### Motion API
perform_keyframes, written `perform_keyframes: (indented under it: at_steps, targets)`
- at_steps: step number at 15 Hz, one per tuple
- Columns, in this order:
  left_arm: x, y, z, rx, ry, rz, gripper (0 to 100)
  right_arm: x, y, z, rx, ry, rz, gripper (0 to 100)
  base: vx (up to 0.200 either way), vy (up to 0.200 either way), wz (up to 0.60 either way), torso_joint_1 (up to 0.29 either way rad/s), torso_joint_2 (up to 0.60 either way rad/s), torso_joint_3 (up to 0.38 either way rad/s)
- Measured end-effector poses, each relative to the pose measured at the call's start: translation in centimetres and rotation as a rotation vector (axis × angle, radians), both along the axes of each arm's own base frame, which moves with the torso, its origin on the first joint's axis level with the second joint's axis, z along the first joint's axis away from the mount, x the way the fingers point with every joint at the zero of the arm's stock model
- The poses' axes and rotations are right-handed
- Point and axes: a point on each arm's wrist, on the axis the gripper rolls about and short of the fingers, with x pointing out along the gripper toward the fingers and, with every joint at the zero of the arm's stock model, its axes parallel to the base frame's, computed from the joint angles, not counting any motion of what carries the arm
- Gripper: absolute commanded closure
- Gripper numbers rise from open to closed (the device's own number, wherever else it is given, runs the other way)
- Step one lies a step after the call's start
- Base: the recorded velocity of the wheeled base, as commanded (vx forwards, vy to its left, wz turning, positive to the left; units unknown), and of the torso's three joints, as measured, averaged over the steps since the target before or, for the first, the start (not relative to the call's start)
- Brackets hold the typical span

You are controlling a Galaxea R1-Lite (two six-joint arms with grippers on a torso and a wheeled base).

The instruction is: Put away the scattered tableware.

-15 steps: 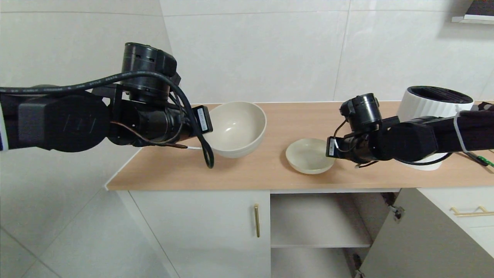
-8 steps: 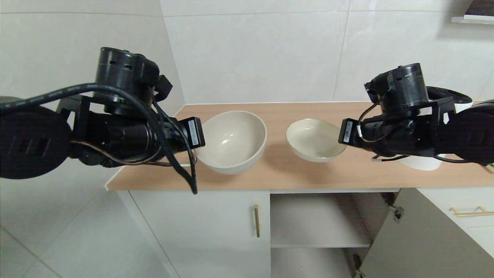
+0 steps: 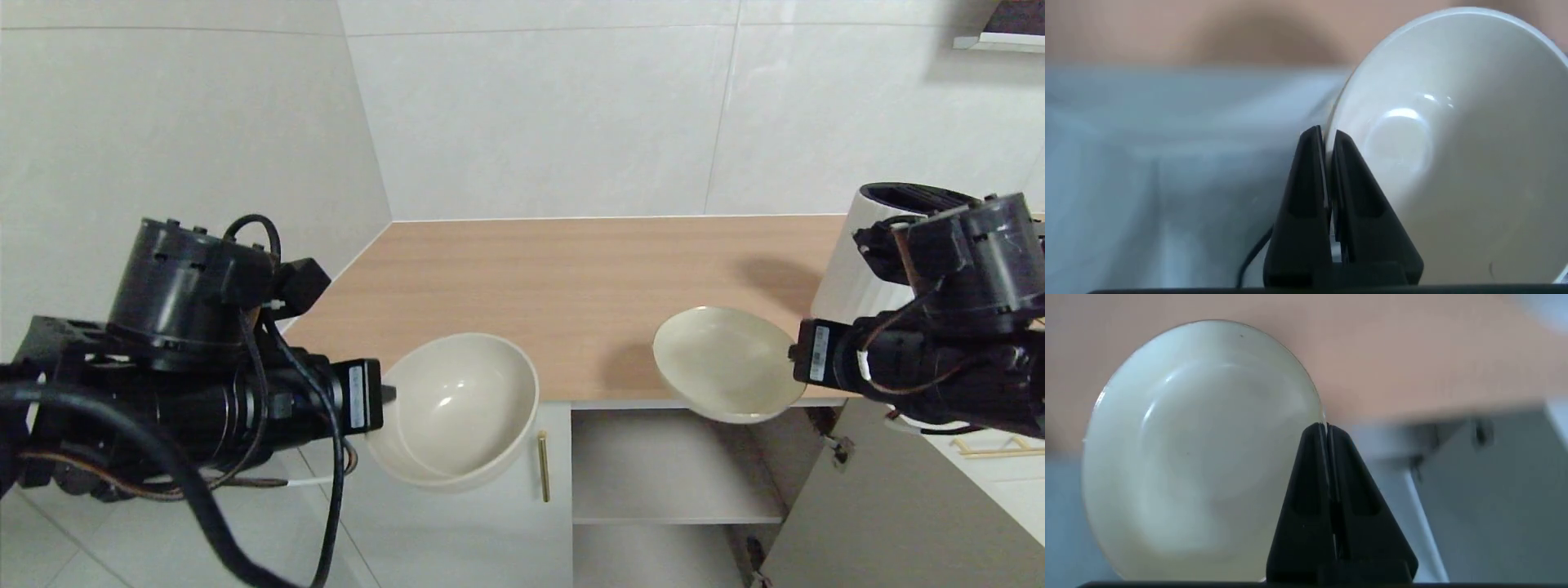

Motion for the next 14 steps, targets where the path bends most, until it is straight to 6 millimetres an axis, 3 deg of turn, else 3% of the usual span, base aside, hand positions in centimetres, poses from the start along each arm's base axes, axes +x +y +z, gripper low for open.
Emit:
perform_keyframes:
  at_steps: [2, 5, 9, 14]
  targets:
    - [-0.8, 0.2, -1.3, 0.019, 0.016, -0.018, 100, -1.7, 0.4, -1.5, -0.034, 0.042, 0.044, 100, 0.0, 0.0, 0.0, -0.12, 0.3, 0.188]
    - [-1.2, 0.3, -1.5, 0.025, 0.022, -0.022, 100, -2.4, 0.5, -2.8, -0.068, 0.079, 0.058, 100, 0.0, 0.0, 0.0, -0.152, 0.44, 0.274]
    - [-1.1, 0.2, -1.8, 0.03, 0.032, -0.024, 100, -2.3, 0.9, -3.9, -0.091, 0.115, 0.064, 100, 0.0, 0.0, 0.0, -0.16, 0.47, 0.31]
    - [-0.8, 0.1, -2.1, 0.035, 0.041, -0.024, 100, -1.2, 1.7, -6.9, -0.158, 0.214, 0.066, 100, 0.0, 0.0, 0.0, -0.124, 0.46, 0.331]
